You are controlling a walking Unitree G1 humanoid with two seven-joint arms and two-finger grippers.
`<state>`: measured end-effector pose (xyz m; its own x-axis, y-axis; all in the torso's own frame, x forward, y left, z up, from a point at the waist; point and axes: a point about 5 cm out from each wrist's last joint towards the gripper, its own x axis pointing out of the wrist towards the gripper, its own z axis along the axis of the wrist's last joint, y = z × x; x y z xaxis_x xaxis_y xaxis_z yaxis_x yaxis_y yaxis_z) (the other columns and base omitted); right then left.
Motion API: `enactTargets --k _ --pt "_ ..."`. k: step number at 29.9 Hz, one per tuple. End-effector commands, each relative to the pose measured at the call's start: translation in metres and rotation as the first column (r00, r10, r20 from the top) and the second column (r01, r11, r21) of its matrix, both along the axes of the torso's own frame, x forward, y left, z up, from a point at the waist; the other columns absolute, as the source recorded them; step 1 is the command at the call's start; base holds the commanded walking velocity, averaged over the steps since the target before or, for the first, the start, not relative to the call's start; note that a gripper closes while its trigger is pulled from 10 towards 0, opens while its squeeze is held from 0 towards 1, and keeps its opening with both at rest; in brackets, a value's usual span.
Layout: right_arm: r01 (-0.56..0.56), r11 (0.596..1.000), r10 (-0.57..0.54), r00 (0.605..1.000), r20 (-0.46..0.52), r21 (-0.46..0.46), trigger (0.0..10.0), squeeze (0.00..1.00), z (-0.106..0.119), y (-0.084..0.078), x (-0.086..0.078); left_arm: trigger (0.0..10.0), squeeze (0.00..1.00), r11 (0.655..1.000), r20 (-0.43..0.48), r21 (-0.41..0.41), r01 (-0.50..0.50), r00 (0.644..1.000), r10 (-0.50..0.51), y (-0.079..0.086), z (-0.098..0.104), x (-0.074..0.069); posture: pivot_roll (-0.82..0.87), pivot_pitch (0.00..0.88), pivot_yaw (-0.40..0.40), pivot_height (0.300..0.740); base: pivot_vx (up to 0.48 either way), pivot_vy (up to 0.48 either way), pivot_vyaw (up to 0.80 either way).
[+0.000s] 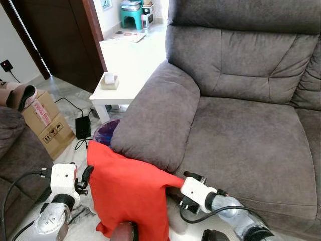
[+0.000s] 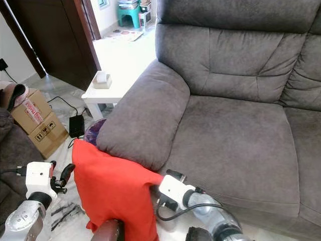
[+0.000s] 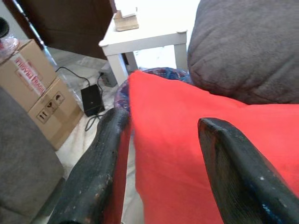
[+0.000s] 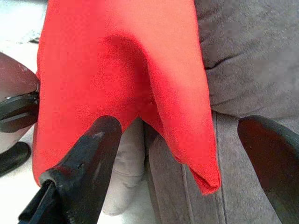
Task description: Move the pillow to the sofa from floor
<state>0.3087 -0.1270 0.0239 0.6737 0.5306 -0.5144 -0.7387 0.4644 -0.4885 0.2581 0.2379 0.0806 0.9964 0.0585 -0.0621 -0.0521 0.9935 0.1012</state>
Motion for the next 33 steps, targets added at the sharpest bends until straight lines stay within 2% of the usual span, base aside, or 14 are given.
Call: enactTargets --k 1,2,3,6,11,15,22,27,28,29,33 --pt "-0.008 0.999 0.008 1.000 -0.008 -0.032 10.0 0.96 -0.003 0.004 -0.001 10.0 0.00 1.000 -0.018 0.010 -0.008 1.000 0.008 0.004 -0.001 -0.004 0.19 0.161 0.092 0.597 0.000 0.000 0.00" --pt "-0.010 0.999 0.010 1.000 -0.008 -0.038 10.0 0.05 -0.004 0.005 -0.001 10.0 0.00 1.000 -0.017 0.009 -0.012 1.000 0.012 0.004 -0.001 -0.006 0.20 0.169 0.086 0.597 0.000 0.000 0.00" --pt "-0.013 0.999 0.013 1.000 -0.009 -0.041 10.0 0.00 -0.004 0.008 -0.001 10.0 0.00 1.000 -0.015 0.008 -0.016 1.000 0.016 0.003 0.000 -0.007 0.21 0.176 0.084 0.597 0.000 0.000 0.00" --pt "-0.010 1.000 0.010 1.000 -0.009 -0.026 10.0 0.00 -0.004 0.014 -0.001 10.0 0.00 1.000 -0.009 0.009 -0.018 1.000 0.018 0.002 0.003 -0.014 0.23 0.192 0.082 0.597 0.000 0.000 0.00" --pt "-0.036 0.993 0.040 0.999 0.035 -0.110 10.0 0.00 -0.002 0.019 0.003 10.0 0.00 1.000 -0.004 0.024 -0.018 1.000 0.018 0.001 0.010 -0.026 0.26 0.227 0.078 0.597 0.000 0.000 0.00" --pt "0.002 0.996 0.007 0.996 0.094 -0.092 10.0 0.00 0.008 0.022 0.012 10.0 0.00 0.999 0.017 0.028 -0.027 0.999 0.027 -0.002 0.019 -0.032 0.28 0.248 0.068 0.597 0.000 0.000 0.00" --pt "0.025 0.991 0.000 0.981 0.193 -0.128 10.0 0.00 0.020 0.026 0.022 10.0 0.00 0.999 0.029 0.047 -0.011 1.000 0.010 -0.010 0.031 -0.039 0.30 0.280 0.070 0.597 0.000 0.000 0.00" --pt "0.026 0.993 -0.003 0.981 0.195 -0.118 10.0 0.00 0.025 0.030 0.026 10.0 0.00 0.999 0.034 0.048 -0.005 0.999 0.004 -0.012 0.039 -0.042 0.31 0.292 0.066 0.597 0.000 0.000 0.00" --pt "0.017 0.990 0.012 0.980 0.201 -0.143 9.5 0.00 0.025 0.031 0.027 10.0 0.00 0.999 0.034 0.047 -0.005 0.999 0.004 -0.013 0.040 -0.043 0.31 0.293 0.063 0.597 0.000 0.000 0.00" --pt "0.014 0.988 0.018 0.979 0.204 -0.153 0.0 0.00 0.025 0.031 0.027 10.0 0.00 0.999 0.035 0.045 -0.007 0.999 0.006 -0.014 0.041 -0.043 0.31 0.293 0.059 0.597 0.000 0.000 0.00" --pt "0.020 0.988 0.012 0.978 0.209 -0.153 0.0 0.00 0.027 0.033 0.029 10.0 0.00 0.999 0.037 0.044 -0.011 0.999 0.010 -0.015 0.044 -0.043 0.31 0.294 0.055 0.597 0.000 0.000 0.00"
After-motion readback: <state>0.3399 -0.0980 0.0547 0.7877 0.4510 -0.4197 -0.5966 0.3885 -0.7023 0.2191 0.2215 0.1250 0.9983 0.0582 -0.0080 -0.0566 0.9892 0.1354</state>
